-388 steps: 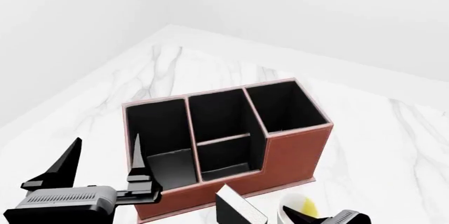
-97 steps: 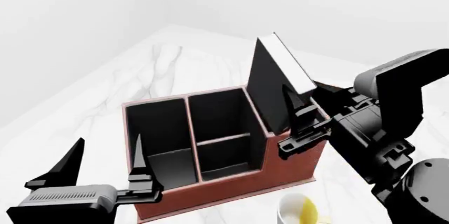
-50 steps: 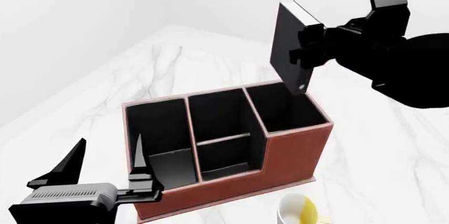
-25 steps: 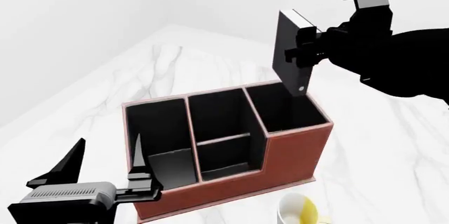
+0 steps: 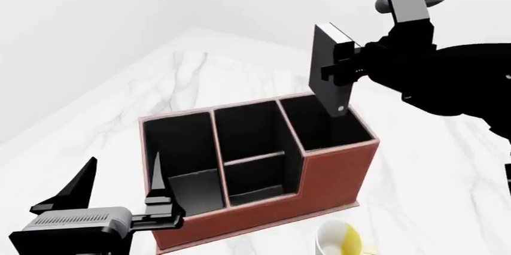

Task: Pick up the book and place it in the right compartment of the caddy.

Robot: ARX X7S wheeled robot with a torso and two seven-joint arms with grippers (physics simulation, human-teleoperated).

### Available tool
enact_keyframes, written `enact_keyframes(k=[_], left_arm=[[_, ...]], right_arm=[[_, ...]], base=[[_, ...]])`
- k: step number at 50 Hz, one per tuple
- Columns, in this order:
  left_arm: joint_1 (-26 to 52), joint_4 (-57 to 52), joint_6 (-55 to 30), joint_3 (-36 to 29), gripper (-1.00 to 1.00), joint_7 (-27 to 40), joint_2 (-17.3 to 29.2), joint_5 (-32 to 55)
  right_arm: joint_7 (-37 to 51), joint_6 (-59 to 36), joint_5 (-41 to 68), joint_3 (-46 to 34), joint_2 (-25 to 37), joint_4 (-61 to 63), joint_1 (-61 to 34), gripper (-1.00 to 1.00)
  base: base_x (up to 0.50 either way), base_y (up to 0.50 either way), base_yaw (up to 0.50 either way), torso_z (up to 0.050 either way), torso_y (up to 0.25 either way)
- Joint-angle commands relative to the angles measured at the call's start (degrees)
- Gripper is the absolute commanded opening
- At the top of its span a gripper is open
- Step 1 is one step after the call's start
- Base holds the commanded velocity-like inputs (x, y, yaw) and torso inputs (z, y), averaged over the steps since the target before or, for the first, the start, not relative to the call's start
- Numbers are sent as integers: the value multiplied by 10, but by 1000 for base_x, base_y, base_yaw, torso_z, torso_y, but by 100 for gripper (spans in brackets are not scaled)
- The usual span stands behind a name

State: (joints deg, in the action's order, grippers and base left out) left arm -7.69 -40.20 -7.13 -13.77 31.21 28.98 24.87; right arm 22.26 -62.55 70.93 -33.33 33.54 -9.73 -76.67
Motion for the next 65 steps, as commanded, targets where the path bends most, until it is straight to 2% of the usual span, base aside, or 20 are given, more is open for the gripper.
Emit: enact_keyframes(k=[1,65], left_arm=[[0,2,1,-2,100,1,1,-1],[4,7,4,-8,100,5,4,-1]], right_arm=[[-16,13,-29,3,2,2,6,-100],[-46,73,-53,-16,13,-2,92,-100]], base=[[0,0,0,10,0],[0,0,0,0,2]])
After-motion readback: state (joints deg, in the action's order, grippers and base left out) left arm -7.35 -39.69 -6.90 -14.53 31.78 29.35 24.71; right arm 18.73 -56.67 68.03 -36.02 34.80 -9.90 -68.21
